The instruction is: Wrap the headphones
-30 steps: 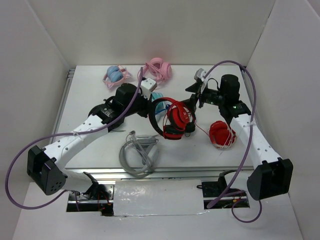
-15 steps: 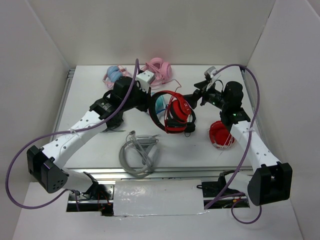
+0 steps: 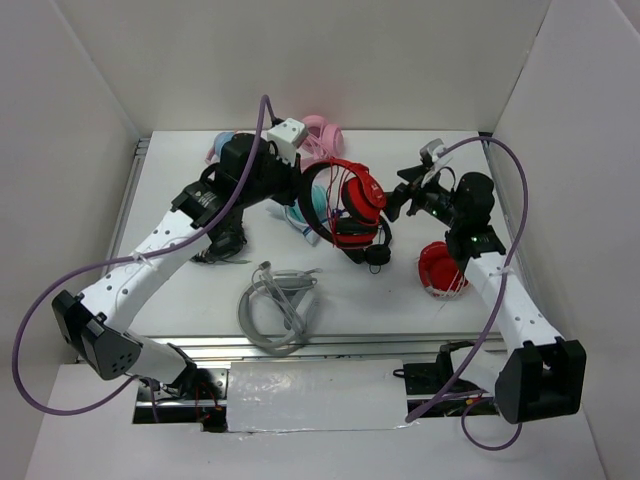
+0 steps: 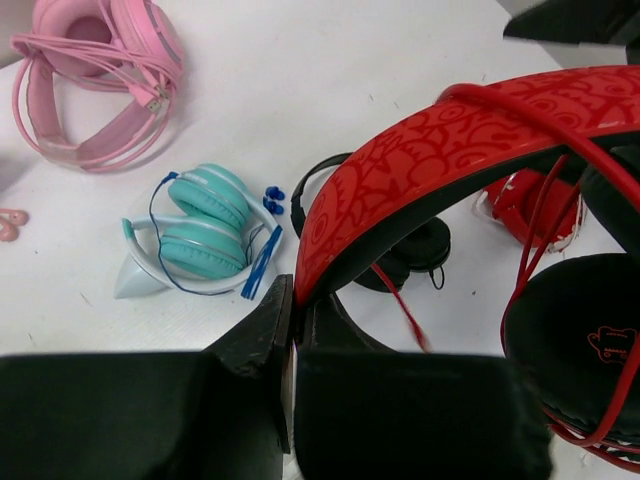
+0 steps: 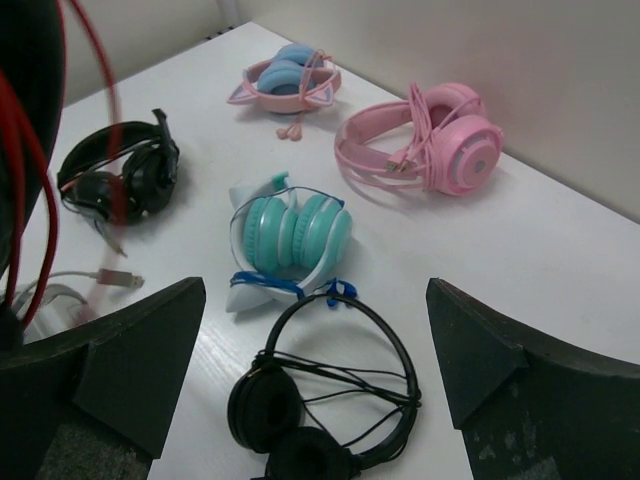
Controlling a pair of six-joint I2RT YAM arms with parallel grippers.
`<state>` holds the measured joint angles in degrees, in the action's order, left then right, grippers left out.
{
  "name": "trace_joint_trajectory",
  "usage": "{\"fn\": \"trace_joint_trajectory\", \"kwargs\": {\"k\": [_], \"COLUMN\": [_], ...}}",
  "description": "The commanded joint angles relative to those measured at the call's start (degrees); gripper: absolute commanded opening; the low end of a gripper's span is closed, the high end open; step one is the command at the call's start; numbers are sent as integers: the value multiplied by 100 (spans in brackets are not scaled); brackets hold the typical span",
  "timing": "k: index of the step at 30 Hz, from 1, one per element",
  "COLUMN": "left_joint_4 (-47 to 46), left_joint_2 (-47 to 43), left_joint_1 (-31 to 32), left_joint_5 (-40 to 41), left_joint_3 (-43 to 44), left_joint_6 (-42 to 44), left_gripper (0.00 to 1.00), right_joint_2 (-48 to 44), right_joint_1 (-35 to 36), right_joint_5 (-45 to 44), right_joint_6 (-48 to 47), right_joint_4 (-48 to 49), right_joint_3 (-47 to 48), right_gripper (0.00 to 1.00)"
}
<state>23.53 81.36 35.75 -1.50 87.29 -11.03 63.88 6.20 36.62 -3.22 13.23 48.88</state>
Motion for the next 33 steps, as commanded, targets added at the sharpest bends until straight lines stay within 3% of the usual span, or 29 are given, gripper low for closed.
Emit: {"fn": "trace_joint_trajectory", "kwargs": {"k": [1, 7, 12, 18, 24, 33], "left_joint_4": [-217, 11, 125, 222, 293, 363], "left_joint_2": [46, 160, 161, 134, 82, 11], "left_joint_1": [-33, -33, -33, -24, -6, 64], "left_joint_5": [-35, -87, -333, -527, -553, -343], "left_joint_3": [438, 807, 1035, 1168, 1194, 1185], "left_joint_6": [-312, -269, -198, -207, -163, -49], "left_gripper": [0, 0, 0, 0, 0, 0], "right_joint_2": [-253, -297, 72, 660, 1416, 2049], "right_joint_1": [31, 215, 408, 663, 1120, 1595], "right_joint_5": [275, 556, 574, 1021, 1708, 444], "right_joint_6": [155, 489, 691, 1253, 1631, 1992], "right_joint_4": [399, 1444, 1954, 3763, 4081, 3967], "right_joint_3": [-334, -1099, -1197, -1259, -837, -354], "right_gripper": [100, 100, 100, 100, 100, 100]}}
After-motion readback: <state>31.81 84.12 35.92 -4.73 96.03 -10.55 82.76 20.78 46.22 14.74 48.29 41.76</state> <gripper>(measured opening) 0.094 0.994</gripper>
